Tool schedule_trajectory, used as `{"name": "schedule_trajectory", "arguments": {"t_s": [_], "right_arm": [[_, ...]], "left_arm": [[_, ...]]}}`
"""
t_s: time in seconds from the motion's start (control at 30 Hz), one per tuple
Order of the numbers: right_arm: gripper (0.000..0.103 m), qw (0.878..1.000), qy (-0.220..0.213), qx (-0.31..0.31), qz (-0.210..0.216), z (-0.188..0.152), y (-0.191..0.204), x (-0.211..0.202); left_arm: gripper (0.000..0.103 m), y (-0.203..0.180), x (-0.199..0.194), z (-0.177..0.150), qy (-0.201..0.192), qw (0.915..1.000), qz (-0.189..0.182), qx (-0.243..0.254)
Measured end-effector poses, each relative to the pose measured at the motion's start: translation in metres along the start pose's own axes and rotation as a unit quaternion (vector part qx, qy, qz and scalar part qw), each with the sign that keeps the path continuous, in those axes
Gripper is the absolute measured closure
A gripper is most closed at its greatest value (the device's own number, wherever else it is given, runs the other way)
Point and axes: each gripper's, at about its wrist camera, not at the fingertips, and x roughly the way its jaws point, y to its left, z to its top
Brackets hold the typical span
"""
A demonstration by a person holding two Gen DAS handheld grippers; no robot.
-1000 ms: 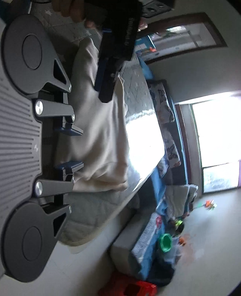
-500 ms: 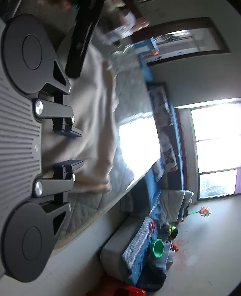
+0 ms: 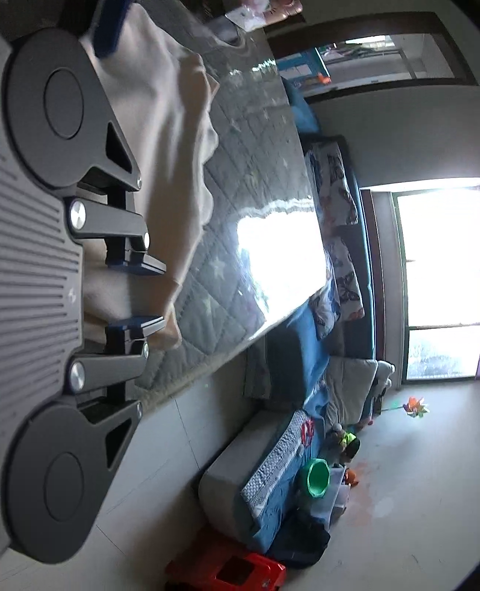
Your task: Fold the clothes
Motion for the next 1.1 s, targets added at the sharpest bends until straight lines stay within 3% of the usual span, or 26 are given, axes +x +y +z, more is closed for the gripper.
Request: {"name": "schedule_trajectory", "arguments": {"t_s": [0.2, 0.3, 0.57, 0.73, 1.1], "right_arm": [[0.076, 1.000, -0.008, -0.006, -0.002, 0.001, 0.008, -0.013], [0.060, 1.000, -0.008, 0.005, 0.004, -0.003, 0.011, -0.022], [0.042, 1.000, -0.015, 0.006, -0.007, -0.020, 0.026, -0.048], [0.024, 0.999, -0.021, 0.024, -0.014, -0.026, 0.028, -0.065], [0.004, 0.999, -0.033, 0.010, -0.019, -0.039, 0.051, -0.087]], "left_arm": [[0.026, -0.002, -0.007, 0.000, -0.004, 0.9999, 0.013, 0.005], [0.023, -0.003, -0.009, 0.000, -0.005, 0.9999, 0.015, 0.007], [0.007, -0.011, -0.024, -0.006, -0.022, 0.9988, 0.033, 0.029], [0.000, -0.004, -0.037, -0.011, -0.035, 0.9978, 0.051, 0.024], [0.000, 0.002, -0.065, -0.027, -0.065, 0.9927, 0.095, 0.036]]}}
